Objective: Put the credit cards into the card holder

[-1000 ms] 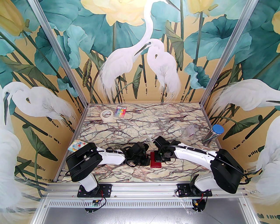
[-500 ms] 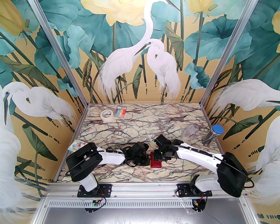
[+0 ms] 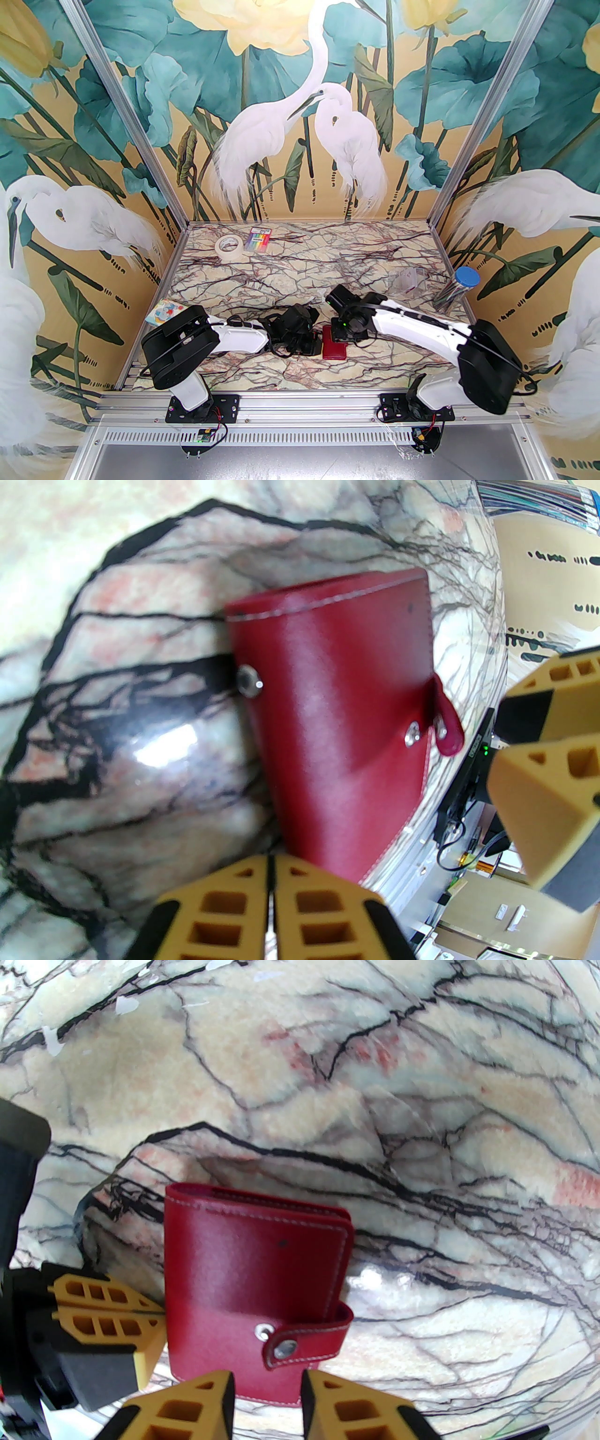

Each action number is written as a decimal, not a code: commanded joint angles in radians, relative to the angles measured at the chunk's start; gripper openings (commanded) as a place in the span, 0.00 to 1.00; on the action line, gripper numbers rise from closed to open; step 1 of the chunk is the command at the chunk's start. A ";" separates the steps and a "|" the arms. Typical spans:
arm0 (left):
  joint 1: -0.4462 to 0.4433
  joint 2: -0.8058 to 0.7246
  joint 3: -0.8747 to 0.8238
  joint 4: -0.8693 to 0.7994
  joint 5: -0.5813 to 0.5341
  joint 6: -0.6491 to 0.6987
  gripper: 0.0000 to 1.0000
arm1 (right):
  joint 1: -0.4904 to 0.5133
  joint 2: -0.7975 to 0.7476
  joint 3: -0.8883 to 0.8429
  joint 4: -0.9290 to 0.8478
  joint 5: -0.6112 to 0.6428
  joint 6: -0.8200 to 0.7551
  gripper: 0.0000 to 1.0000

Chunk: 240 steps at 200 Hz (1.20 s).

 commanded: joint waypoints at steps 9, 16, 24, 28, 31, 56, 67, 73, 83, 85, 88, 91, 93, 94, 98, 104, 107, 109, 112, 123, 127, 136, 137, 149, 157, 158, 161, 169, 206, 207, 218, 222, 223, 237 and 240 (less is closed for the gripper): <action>-0.001 0.020 0.001 0.030 0.013 -0.005 0.09 | 0.022 0.046 0.063 -0.065 0.059 0.029 0.30; -0.001 0.020 0.000 0.030 0.014 -0.005 0.09 | 0.026 0.060 0.073 -0.076 0.068 0.035 0.29; -0.001 0.021 0.001 0.031 0.014 -0.005 0.09 | 0.032 0.074 0.086 -0.093 0.081 0.038 0.29; -0.001 0.021 0.002 0.030 0.013 -0.005 0.09 | 0.035 0.080 0.093 -0.101 0.089 0.040 0.28; -0.001 0.022 0.002 0.031 0.015 -0.004 0.09 | 0.037 0.085 0.096 -0.107 0.095 0.042 0.28; -0.001 0.021 0.001 0.031 0.015 -0.005 0.09 | 0.052 0.107 0.116 -0.129 0.116 0.046 0.25; 0.000 0.022 0.001 0.031 0.015 -0.005 0.09 | 0.054 0.112 0.116 -0.133 0.118 0.048 0.24; -0.001 0.021 0.001 0.031 0.015 -0.004 0.09 | 0.054 0.114 0.118 -0.136 0.123 0.051 0.23; -0.001 0.021 0.001 0.033 0.015 -0.005 0.09 | 0.056 0.120 0.118 -0.140 0.127 0.051 0.21; -0.001 0.021 0.001 0.033 0.015 -0.005 0.09 | 0.056 0.122 0.118 -0.141 0.128 0.051 0.21; -0.001 0.021 0.001 0.033 0.015 -0.005 0.09 | 0.056 0.124 0.118 -0.142 0.128 0.051 0.20; -0.001 0.022 0.001 0.033 0.015 -0.005 0.09 | 0.057 0.126 0.119 -0.142 0.128 0.050 0.20; -0.001 0.022 0.001 0.033 0.015 -0.005 0.09 | 0.059 0.128 0.119 -0.142 0.128 0.049 0.20; -0.001 0.022 0.001 0.033 0.015 -0.005 0.09 | 0.059 0.129 0.119 -0.142 0.128 0.048 0.20; -0.001 0.022 0.001 0.033 0.015 -0.005 0.09 | 0.059 0.132 0.121 -0.143 0.128 0.049 0.20; -0.001 0.021 0.001 0.032 0.015 -0.004 0.09 | 0.060 0.135 0.121 -0.143 0.128 0.047 0.20; -0.001 0.021 0.001 0.032 0.015 -0.004 0.09 | 0.060 0.138 0.123 -0.144 0.128 0.047 0.20; -0.001 0.021 0.001 0.031 0.015 -0.005 0.09 | 0.062 0.138 0.124 -0.143 0.128 0.048 0.19; -0.001 0.021 0.001 0.031 0.015 -0.005 0.09 | 0.061 0.140 0.124 -0.142 0.129 0.046 0.19; -0.001 0.021 0.001 0.033 0.015 -0.005 0.09 | 0.062 0.146 0.125 -0.142 0.130 0.046 0.19; -0.001 0.022 0.001 0.033 0.015 -0.004 0.09 | 0.062 0.149 0.127 -0.142 0.131 0.045 0.19; 0.000 0.023 0.000 0.033 0.015 -0.005 0.09 | 0.062 0.153 0.130 -0.143 0.133 0.043 0.18; 0.000 0.022 0.000 0.033 0.015 -0.005 0.09 | 0.063 0.154 0.130 -0.143 0.133 0.043 0.18; -0.001 0.020 -0.001 0.032 0.015 -0.005 0.09 | 0.063 0.161 0.136 -0.144 0.133 0.041 0.18; -0.001 0.020 -0.001 0.031 0.015 -0.005 0.09 | 0.062 0.163 0.136 -0.146 0.134 0.040 0.17; 0.000 0.020 -0.001 0.031 0.015 -0.005 0.08 | 0.062 0.165 0.136 -0.146 0.134 0.039 0.17; -0.001 0.020 -0.001 0.031 0.015 -0.005 0.08 | 0.063 0.167 0.138 -0.147 0.134 0.040 0.17; -0.001 0.021 -0.001 0.031 0.015 -0.005 0.08 | 0.062 0.169 0.139 -0.149 0.137 0.038 0.16; -0.001 0.021 -0.001 0.031 0.015 -0.004 0.09 | 0.062 0.179 0.143 -0.155 0.143 0.036 0.14; 0.000 0.022 -0.001 0.031 0.015 -0.004 0.09 | 0.063 0.179 0.144 -0.155 0.143 0.037 0.14; -0.001 0.021 -0.001 0.031 0.015 -0.004 0.09 | 0.062 0.183 0.144 -0.158 0.145 0.037 0.14; -0.001 0.022 0.000 0.031 0.015 -0.004 0.08 | 0.062 0.183 0.145 -0.158 0.146 0.036 0.14; -0.001 0.022 0.001 0.031 0.015 -0.005 0.08 | 0.062 0.184 0.145 -0.158 0.147 0.036 0.14; -0.001 0.021 0.001 0.030 0.015 -0.005 0.08 | 0.062 0.188 0.147 -0.163 0.151 0.036 0.14; -0.001 0.021 0.001 0.030 0.015 -0.005 0.08 | 0.062 0.188 0.148 -0.163 0.151 0.035 0.14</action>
